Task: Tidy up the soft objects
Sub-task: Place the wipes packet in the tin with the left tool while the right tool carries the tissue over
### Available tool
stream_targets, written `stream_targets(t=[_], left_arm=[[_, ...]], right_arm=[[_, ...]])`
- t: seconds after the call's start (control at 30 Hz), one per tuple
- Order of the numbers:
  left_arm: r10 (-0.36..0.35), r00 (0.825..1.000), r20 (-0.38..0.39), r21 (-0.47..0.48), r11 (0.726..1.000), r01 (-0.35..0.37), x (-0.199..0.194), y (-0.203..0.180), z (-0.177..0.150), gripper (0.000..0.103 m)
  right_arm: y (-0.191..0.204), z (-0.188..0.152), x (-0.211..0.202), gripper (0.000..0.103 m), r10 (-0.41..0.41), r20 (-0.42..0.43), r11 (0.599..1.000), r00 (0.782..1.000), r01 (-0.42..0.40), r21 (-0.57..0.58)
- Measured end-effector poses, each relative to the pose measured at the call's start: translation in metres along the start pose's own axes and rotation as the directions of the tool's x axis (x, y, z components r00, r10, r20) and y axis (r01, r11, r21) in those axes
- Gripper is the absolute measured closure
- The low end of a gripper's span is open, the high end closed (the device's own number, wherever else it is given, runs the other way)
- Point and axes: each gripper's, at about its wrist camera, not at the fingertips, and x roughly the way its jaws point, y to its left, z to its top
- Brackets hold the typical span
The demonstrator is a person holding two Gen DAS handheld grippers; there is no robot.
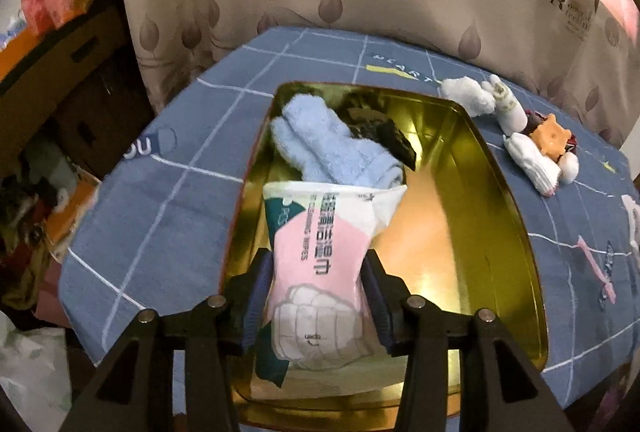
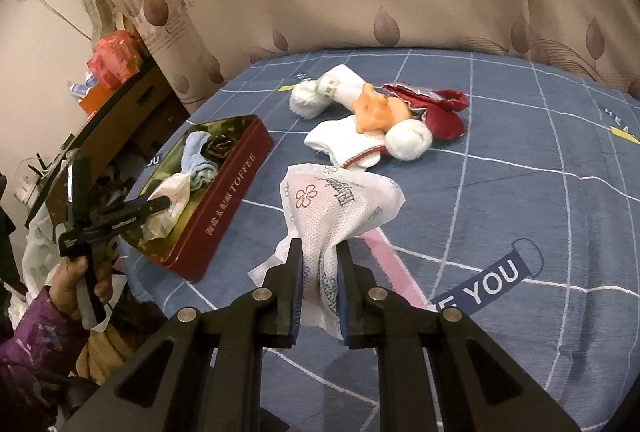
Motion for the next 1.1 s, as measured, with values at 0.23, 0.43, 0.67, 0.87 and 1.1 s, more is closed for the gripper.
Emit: stream_targets(t=[0.23,0.43,0.67,0.87,1.1], left_arm=[[0.099,0.992,0.075,0.049,0.993,-0.103,-0.023,-0.011,0.008,0.044],[0.074,0.993,0.093,-0.11,0.992,-0.063,-0.072,-0.008,0.007,0.042],[0.109,0.983,0.148,-0.301,0.952,-0.06,-0.117,-0.008,-0.043,0.037],[0.165,0.967,0.195,-0.275,0.955,-0.108,-0.118,-0.007,-0.047,0.037],[0.157,0.976,0.154,-0.227,0.967,-0.12,-0.102,-0.01,-0.044,0.037]], right_arm=[[0.029,0.011,0.001,0.088,0.079,0.003,0.996,0.997,-0.079,-0.04],[0.081,0.043,0.017,0.088,0.191,0.003,0.976,0.982,-0.189,-0.107],[0.133,0.085,0.101,0.088,0.308,-0.09,0.949,0.947,-0.313,-0.036],[0.141,0.103,0.173,0.086,0.27,-0.137,0.963,0.953,-0.266,0.051],[0.138,0.105,0.208,0.084,0.163,-0.139,0.986,0.977,-0.158,0.046]])
